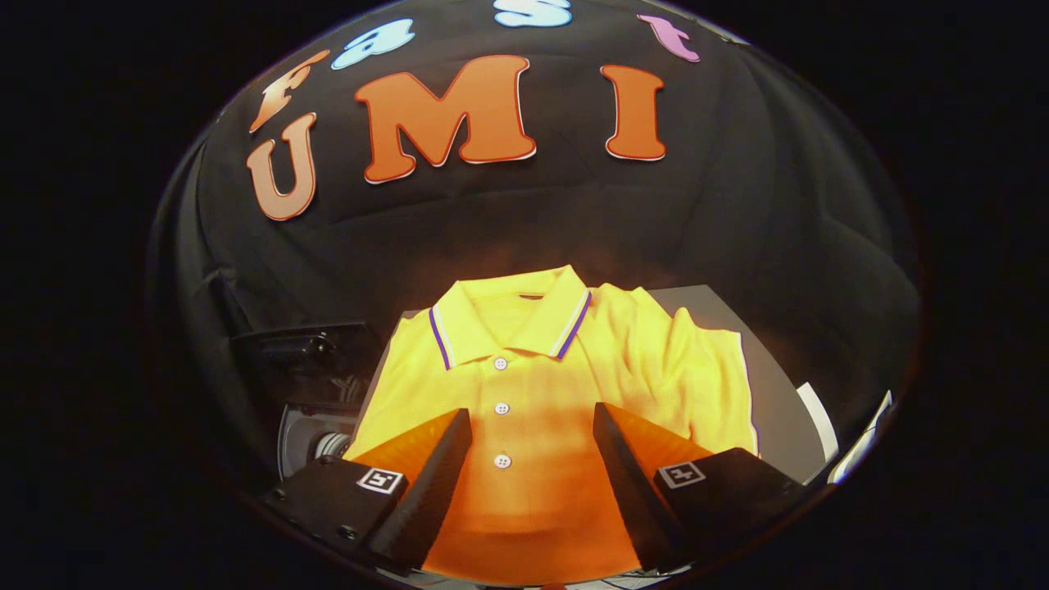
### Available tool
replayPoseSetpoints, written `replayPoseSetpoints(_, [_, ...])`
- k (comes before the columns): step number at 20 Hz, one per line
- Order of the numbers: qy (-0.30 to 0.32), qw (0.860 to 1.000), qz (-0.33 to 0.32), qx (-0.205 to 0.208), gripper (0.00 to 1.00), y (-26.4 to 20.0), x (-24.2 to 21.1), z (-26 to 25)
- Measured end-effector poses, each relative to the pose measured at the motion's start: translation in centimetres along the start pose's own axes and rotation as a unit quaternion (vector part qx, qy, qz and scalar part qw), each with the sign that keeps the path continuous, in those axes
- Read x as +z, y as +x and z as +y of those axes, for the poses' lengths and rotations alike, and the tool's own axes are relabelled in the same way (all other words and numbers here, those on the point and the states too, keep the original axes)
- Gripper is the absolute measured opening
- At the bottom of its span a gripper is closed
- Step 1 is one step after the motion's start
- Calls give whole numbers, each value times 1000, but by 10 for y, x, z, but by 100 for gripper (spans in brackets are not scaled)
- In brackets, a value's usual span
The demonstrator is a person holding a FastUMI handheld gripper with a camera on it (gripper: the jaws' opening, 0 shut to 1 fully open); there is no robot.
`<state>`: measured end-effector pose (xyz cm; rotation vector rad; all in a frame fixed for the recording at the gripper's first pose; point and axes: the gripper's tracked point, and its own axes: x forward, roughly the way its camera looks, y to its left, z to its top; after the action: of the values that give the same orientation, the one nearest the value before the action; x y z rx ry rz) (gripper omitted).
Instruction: Put the clothes into the washing machine and then close the washing machine lid.
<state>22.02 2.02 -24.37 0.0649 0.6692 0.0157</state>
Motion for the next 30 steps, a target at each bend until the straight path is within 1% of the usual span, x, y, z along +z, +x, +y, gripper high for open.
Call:
replayPoseSetpoints(2, [-2,1000,23,-5,97,8,-11,-1])
replayPoseSetpoints(4, [-2,1000,28,-6,98,10,-8,-1])
replayPoseSetpoints(6, [-8,999,38,-4,98,9,-9,-1])
replayPoseSetpoints(8, [-16,999,43,7,96,9,-10,3])
replayPoseSetpoints(11, [-24,998,50,26,73,11,-12,11])
replayPoseSetpoints(12, [-24,998,53,25,65,10,-11,11])
replayPoseSetpoints(13, [-24,998,58,33,64,9,-11,14])
replayPoseSetpoints(14, [-21,997,60,32,51,9,-11,14])
replayPoseSetpoints(15, [-26,997,65,36,51,10,-10,15])
replayPoseSetpoints(17, [-19,997,67,41,33,12,-9,18])
replayPoseSetpoints(18, [-27,996,73,43,31,12,-11,17])
replayPoseSetpoints(21, [-28,996,65,49,19,13,-10,20])
replayPoseSetpoints(23, [-23,996,55,60,19,10,-8,19])
replayPoseSetpoints(24, [-11,996,47,73,19,9,-7,20])
replayPoseSetpoints(25, [11,996,32,83,15,8,-3,22])
replayPoseSetpoints(26, [23,994,36,97,11,4,-4,22])
replayPoseSetpoints(27, [38,994,19,103,11,0,4,20])
replayPoseSetpoints(28, [41,993,8,112,11,-2,9,23])
replayPoseSetpoints(30, [25,992,-19,123,11,-9,20,22])
